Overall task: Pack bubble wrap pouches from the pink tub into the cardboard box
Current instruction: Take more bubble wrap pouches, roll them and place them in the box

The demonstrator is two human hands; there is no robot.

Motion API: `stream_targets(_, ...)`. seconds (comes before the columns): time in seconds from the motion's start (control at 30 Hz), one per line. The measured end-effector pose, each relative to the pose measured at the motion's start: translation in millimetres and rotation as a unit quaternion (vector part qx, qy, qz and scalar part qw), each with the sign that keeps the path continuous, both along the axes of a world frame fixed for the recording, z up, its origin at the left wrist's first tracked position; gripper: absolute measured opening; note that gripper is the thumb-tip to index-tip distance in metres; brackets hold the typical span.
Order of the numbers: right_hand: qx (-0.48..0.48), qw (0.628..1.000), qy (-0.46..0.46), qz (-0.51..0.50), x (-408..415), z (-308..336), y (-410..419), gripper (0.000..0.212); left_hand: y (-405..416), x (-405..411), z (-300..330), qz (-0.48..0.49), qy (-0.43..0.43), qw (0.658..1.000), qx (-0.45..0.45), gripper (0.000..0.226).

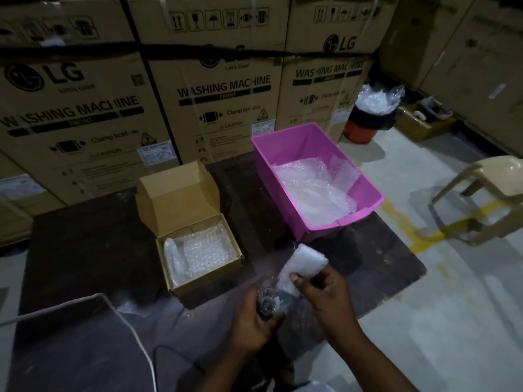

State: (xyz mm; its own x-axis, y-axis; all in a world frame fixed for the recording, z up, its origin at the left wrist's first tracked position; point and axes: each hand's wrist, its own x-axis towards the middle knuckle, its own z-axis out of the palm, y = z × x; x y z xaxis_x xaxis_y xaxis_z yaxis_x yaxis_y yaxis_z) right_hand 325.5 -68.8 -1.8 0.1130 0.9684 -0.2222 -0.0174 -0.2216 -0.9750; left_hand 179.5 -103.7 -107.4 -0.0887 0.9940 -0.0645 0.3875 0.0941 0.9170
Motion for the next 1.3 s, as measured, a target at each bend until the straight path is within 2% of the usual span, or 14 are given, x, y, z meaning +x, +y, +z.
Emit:
stream_targets(0.17, 0.081, 0.996, 0.006, 0.021, -13, 46, 15, 0.034, 19, -17, 67, 0.039, -0.008, 0.998, 0.058, 0.058)
stream_targets(0.33, 0.180, 0.972, 0.074, 0.133, -42, 104, 29, 0.029, 34, -43, 125, 0.083, 0.039, 0.990, 0.111, 0.049)
stream_targets(0.4, 0.281, 0.946, -0.013, 0.159, -53, 115, 33, 0.018, 38, -51, 141, 0.088, 0.051, 0.987, 0.124, 0.050)
stream_targets(0.47, 0.403, 0.879, -0.170, 0.189, -61, 120, 39, 0.006, 38, -58, 156, 0.099, 0.083, 0.980, 0.149, 0.050)
stream_targets(0.5, 0.441, 0.846, -0.224, 0.200, -65, 120, 42, 0.010, 38, -61, 162, 0.108, 0.091, 0.977, 0.162, 0.051)
stream_targets(0.57, 0.478, 0.801, -0.288, 0.217, -73, 122, 47, 0.018, 38, -67, 166, 0.127, 0.103, 0.972, 0.171, 0.053)
stream_targets(0.67, 0.473, 0.766, -0.364, 0.240, -77, 123, 55, 0.012, 37, -77, 161, 0.156, 0.124, 0.966, 0.166, 0.054)
stream_targets(0.8, 0.373, 0.815, -0.314, 0.315, -82, 123, 63, 0.013, 36, -83, 159, 0.162, 0.161, 0.961, 0.158, 0.055)
stream_targets(0.87, 0.318, 0.811, -0.336, 0.358, -84, 127, 67, 0.016, 35, -85, 159, 0.161, 0.184, 0.957, 0.156, 0.056)
stream_targets(0.97, 0.258, 0.808, -0.278, 0.450, -84, 136, 71, 0.028, 34, -90, 162, 0.146, 0.218, 0.954, 0.143, 0.056)
stream_targets(1.03, 0.229, 0.812, -0.257, 0.471, -82, 138, 71, 0.031, 33, -93, 164, 0.137, 0.229, 0.953, 0.142, 0.056)
stream_targets(1.1, 0.239, 0.809, -0.260, 0.469, -83, 136, 70, 0.024, 33, -95, 166, 0.142, 0.232, 0.953, 0.134, 0.052)
stream_targets(1.2, 0.320, 0.779, -0.333, 0.423, -88, 130, 67, 0.023, 33, -95, 166, 0.152, 0.243, 0.949, 0.135, 0.052)
stream_targets(1.3, 0.293, 0.807, -0.309, 0.409, -96, 130, 67, 0.025, 33, -95, 168, 0.146, 0.247, 0.948, 0.139, 0.053)
